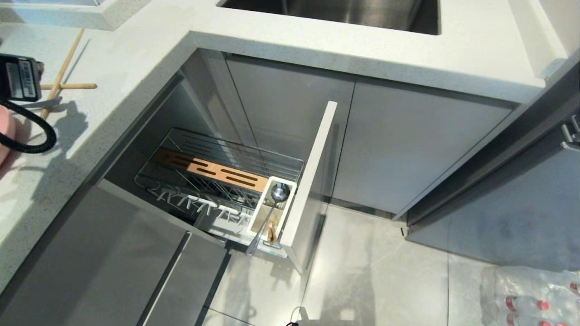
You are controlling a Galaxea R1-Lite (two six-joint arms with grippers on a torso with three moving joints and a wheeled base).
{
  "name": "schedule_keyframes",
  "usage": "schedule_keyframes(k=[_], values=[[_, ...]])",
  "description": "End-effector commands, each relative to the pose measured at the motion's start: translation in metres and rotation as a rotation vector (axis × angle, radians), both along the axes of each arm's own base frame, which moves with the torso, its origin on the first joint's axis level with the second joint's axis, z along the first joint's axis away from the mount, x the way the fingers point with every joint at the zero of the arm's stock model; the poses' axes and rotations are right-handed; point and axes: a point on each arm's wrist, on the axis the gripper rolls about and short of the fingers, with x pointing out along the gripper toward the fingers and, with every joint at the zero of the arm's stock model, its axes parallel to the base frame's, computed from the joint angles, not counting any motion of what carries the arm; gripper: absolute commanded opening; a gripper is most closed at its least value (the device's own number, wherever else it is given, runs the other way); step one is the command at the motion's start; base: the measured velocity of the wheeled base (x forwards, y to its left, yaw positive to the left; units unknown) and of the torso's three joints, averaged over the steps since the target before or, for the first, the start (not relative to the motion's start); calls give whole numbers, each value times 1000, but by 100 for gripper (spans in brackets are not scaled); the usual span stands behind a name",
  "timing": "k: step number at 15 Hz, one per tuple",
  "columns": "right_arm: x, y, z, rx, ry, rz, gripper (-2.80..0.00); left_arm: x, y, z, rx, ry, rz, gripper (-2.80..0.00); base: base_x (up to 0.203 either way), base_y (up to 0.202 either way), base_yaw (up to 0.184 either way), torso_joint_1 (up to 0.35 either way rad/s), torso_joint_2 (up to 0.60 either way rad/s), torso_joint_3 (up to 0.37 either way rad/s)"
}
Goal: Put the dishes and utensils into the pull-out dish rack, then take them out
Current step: Close the cupboard
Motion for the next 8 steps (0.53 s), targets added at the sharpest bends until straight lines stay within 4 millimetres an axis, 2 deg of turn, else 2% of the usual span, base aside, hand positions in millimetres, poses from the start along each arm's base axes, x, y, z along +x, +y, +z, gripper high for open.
schedule_keyframes(k=[1, 5, 8], values=[[0, 0, 0, 0, 1, -1, -280, -16, 0, 8, 3, -40, 3, -280, 0, 0, 0, 0, 0, 0], [0, 0, 0, 0, 0, 1, -280, -35, -2, 15, 4, -86, -16, -280, 0, 0, 0, 0, 0, 0], [0, 0, 0, 0, 1, -1, -280, -53, -6, 29, -38, -205, -91, -280, 0, 0, 0, 0, 0, 0]])
